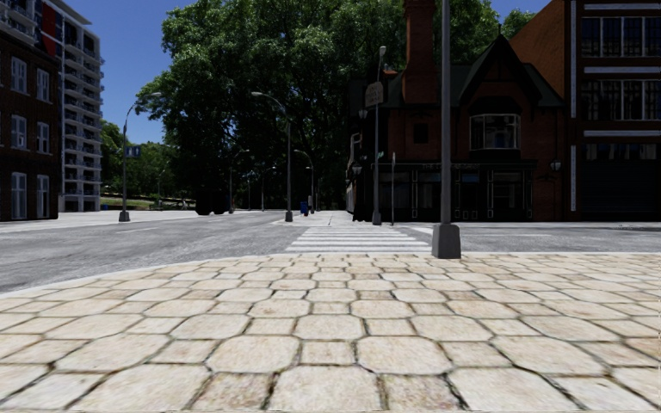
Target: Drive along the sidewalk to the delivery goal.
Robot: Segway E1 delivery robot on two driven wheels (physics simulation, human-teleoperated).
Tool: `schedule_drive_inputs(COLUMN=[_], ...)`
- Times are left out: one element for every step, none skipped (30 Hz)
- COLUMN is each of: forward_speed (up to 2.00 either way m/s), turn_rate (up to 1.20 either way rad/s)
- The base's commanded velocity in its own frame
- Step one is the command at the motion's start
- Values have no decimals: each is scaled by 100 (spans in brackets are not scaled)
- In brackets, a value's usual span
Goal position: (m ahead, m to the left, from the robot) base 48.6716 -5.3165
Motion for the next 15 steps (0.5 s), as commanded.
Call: schedule_drive_inputs(forward_speed=[196, 196, 196, 197, 198, 198, 198, 200, 200, 200, 200, 200, 200, 200, 200], turn_rate=[0, 0, 0, 0, 0, 0, 0, 0, 0, 0, 0, 0, 0, 0, 0])
